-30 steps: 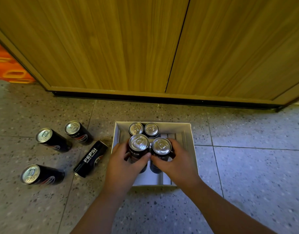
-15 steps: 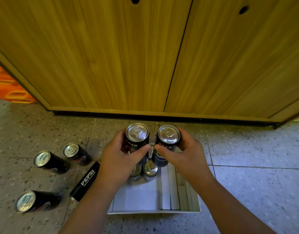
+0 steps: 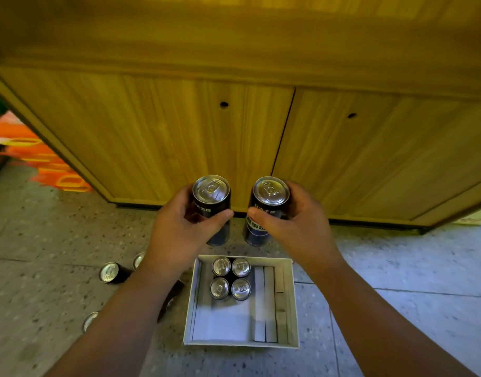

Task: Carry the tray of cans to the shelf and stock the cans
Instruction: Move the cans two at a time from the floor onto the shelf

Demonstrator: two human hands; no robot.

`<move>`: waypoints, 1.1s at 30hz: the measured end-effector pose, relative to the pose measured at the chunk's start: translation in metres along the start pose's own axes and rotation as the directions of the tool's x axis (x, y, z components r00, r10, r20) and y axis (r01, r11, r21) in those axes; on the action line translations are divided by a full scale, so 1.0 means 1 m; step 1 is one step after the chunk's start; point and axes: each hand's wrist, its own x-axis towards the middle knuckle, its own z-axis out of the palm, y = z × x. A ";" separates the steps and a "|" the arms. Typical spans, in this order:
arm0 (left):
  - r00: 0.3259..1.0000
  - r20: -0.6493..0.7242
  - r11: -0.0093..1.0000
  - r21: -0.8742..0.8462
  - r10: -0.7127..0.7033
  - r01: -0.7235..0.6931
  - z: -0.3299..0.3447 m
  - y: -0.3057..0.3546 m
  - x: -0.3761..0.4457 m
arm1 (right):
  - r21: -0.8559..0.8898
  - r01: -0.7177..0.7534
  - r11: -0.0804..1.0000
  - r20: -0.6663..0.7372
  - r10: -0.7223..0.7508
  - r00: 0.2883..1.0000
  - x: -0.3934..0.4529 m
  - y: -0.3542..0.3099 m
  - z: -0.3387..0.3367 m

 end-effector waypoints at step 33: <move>0.994 -0.081 0.996 -0.051 0.066 -0.071 -0.175 0.728 -0.110 | 0.009 0.144 0.989 0.046 -0.145 0.988 -0.029 -0.720 -0.211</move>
